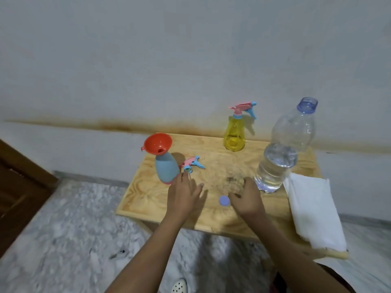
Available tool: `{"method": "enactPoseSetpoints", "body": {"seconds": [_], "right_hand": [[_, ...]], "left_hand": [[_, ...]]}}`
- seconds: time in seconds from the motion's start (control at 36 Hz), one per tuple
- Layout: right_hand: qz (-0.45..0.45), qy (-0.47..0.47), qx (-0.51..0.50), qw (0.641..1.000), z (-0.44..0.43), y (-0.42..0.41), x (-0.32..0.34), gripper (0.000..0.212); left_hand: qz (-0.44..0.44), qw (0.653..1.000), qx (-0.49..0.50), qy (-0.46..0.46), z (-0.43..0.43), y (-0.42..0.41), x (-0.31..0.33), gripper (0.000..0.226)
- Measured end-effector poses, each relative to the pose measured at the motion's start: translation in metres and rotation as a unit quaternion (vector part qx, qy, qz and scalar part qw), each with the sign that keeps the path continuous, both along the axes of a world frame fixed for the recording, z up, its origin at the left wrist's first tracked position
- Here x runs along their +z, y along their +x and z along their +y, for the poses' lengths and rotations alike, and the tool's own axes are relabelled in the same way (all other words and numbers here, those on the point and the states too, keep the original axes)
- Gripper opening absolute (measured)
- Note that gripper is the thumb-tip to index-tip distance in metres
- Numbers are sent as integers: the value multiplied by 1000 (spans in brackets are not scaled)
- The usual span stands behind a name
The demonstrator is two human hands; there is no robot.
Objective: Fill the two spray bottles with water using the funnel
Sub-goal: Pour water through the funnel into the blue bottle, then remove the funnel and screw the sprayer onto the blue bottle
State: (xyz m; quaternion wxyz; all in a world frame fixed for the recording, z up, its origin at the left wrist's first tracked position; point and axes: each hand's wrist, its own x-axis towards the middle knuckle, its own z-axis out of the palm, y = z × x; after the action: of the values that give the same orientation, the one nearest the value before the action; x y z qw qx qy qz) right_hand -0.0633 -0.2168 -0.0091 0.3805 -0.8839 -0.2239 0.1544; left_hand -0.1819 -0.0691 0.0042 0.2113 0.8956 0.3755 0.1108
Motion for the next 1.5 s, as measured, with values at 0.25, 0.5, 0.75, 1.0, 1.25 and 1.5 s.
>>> {"method": "enactPoseSetpoints", "body": {"seconds": [0.25, 0.5, 0.75, 1.0, 1.25, 1.5], "right_hand": [[-33, 110, 153, 981, 134, -34, 64, 99], [-55, 51, 202, 976, 216, -47, 87, 116], [-54, 68, 155, 984, 233, -47, 66, 96], [-88, 97, 135, 982, 232, -36, 68, 88], [-87, 104, 73, 988, 212, -11, 91, 92], [-20, -29, -28, 999, 151, 29, 54, 81]], "left_hand": [[-51, 993, 108, -7, 89, -37, -6, 87], [-106, 992, 40, -63, 139, -12, -24, 91], [-218, 957, -32, -188, 147, -10, -40, 65], [-210, 972, -61, -81, 144, -15, -44, 69], [-229, 961, -8, -155, 148, -13, -47, 67], [-244, 952, 2, -184, 150, -9, -54, 81]]}}
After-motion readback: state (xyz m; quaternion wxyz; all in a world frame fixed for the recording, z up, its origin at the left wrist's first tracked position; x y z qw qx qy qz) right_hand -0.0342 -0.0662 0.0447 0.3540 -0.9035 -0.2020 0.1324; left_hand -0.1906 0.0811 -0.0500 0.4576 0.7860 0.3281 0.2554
